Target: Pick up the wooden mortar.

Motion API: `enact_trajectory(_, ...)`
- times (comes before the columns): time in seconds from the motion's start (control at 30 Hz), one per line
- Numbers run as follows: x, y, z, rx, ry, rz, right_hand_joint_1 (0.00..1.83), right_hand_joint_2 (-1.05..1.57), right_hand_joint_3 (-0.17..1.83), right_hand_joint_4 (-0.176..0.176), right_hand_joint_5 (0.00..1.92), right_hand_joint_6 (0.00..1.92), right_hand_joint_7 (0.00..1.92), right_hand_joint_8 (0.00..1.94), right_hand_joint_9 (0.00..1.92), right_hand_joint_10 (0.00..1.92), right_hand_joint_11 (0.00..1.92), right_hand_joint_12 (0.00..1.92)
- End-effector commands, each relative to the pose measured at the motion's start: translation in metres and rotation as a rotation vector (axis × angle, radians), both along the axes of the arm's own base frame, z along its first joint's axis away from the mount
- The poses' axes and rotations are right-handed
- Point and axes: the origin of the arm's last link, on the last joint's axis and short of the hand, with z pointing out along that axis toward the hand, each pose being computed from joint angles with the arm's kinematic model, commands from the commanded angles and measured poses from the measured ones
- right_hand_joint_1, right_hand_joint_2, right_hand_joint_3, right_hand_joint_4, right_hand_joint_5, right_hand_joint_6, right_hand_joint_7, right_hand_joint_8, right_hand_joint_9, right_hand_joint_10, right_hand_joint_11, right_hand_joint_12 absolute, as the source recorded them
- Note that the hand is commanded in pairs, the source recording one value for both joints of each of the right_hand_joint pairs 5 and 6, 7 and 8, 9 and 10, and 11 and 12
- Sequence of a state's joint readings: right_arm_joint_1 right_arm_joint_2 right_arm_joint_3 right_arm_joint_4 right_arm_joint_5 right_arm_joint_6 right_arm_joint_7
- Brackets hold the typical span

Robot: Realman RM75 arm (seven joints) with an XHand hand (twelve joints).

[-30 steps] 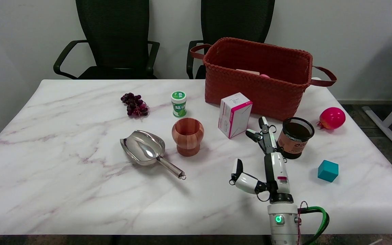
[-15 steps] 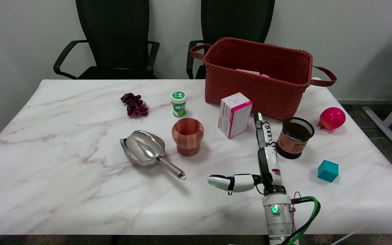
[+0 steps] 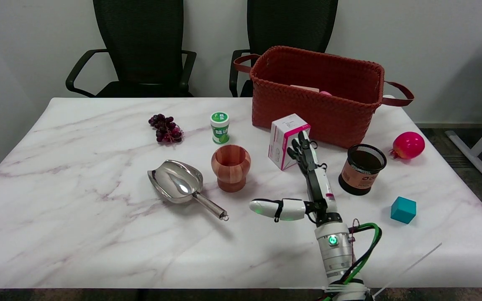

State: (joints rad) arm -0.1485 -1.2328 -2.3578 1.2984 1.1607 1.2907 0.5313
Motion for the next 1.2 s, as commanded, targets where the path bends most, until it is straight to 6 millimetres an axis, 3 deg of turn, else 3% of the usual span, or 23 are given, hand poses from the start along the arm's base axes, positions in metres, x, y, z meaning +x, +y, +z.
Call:
enact_trajectory(0.03,0.005,-0.021,0.006,0.058,-0.029,-0.006,1.12,0.26,0.15,0.000,0.00,0.00,0.31,0.31,0.39,0.39,0.19,0.19)
enact_trajectory(1.2,0.002,-0.057,-0.017,0.166,-0.046,-0.067,1.09,0.38,0.34,0.000,0.05,0.05,0.40,0.40,0.43,0.43,0.19,0.19)
